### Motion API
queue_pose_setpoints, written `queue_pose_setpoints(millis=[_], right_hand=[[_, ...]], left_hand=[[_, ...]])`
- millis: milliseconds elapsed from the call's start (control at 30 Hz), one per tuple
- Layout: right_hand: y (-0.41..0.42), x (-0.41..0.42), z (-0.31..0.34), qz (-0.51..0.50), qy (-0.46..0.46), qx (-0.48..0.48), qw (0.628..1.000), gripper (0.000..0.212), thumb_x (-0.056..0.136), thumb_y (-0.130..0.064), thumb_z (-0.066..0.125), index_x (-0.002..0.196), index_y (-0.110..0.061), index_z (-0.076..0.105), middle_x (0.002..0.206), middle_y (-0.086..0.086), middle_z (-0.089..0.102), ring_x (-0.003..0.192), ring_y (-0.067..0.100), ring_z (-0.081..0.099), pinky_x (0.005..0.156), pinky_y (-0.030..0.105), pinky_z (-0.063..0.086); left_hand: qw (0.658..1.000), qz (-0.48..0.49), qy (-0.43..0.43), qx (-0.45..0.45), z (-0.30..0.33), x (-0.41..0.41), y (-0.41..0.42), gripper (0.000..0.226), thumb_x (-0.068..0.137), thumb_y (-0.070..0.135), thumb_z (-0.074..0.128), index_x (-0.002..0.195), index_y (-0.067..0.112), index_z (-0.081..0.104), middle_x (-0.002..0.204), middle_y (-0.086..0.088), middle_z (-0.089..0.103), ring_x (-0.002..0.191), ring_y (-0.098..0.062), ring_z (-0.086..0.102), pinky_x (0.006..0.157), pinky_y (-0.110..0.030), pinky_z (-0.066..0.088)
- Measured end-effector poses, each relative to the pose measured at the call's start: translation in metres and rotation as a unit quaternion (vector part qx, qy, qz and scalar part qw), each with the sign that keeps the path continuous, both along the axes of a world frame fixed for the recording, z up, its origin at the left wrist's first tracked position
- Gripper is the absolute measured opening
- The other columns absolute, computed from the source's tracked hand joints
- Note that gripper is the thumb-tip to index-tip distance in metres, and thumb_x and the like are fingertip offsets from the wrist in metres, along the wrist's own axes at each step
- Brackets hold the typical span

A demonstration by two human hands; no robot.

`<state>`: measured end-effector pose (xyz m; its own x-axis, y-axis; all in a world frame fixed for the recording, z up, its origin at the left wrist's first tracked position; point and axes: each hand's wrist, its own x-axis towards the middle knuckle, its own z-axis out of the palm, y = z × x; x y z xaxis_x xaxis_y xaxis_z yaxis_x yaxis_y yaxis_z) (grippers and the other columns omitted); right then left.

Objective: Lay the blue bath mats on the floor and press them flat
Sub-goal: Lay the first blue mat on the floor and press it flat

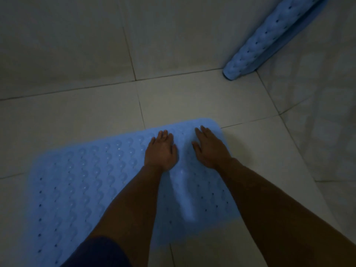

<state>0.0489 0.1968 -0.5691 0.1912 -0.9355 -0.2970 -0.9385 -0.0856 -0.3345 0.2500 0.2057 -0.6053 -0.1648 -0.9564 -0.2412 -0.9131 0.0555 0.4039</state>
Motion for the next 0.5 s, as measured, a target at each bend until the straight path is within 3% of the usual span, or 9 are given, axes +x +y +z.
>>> queue_pose_setpoints(millis=[67,167,233,367,500], right_hand=[[-0.015,0.005,0.000,0.039,0.022,0.014,0.999,0.066,0.106,-0.047,0.030,0.160,-0.012,0.017,0.168,0.011,0.012,0.156,0.028,0.009,0.125,0.048,0.016],[-0.024,0.010,-0.025,0.100,0.071,0.007,0.992,0.080,0.097,-0.060,0.007,0.160,-0.011,0.009,0.169,0.009,0.001,0.156,0.028,-0.001,0.124,0.054,0.010],[-0.017,0.013,-0.047,0.107,0.076,-0.025,0.991,0.085,0.094,-0.063,0.004,0.160,-0.010,0.007,0.169,0.009,-0.003,0.156,0.027,-0.004,0.124,0.056,0.008],[-0.005,0.013,-0.074,0.080,0.068,-0.134,0.985,0.075,0.102,-0.056,0.026,0.160,-0.010,0.012,0.170,0.008,0.001,0.157,0.023,-0.005,0.126,0.051,0.001],[-0.005,0.011,-0.076,0.080,0.062,-0.146,0.984,0.075,0.103,-0.056,0.030,0.160,-0.010,0.017,0.170,0.008,0.005,0.157,0.022,-0.001,0.125,0.053,0.007]], left_hand=[[0.997,0.011,-0.009,-0.082,0.013,0.004,0.001,0.075,0.091,0.042,0.019,0.149,0.008,0.052,0.155,-0.017,0.050,0.148,-0.037,0.041,0.120,-0.052,0.036],[0.986,0.048,-0.010,-0.157,0.007,-0.011,0.008,0.062,0.092,0.036,0.031,0.137,0.009,0.064,0.144,-0.015,0.061,0.143,-0.040,0.047,0.112,-0.058,0.044],[0.986,0.055,-0.021,-0.153,0.000,-0.021,0.012,0.062,0.093,0.037,0.031,0.141,0.011,0.061,0.150,-0.015,0.056,0.149,-0.040,0.039,0.115,-0.060,0.040],[0.984,0.055,-0.063,-0.156,-0.023,-0.021,0.009,0.064,0.097,0.041,0.030,0.150,0.014,0.051,0.162,-0.013,0.042,0.156,-0.041,0.022,0.121,-0.065,0.027],[0.981,0.030,-0.087,-0.171,-0.033,-0.018,0.010,0.058,0.103,0.038,0.037,0.156,0.016,0.044,0.167,-0.012,0.032,0.159,-0.041,0.011,0.123,-0.067,0.019]])
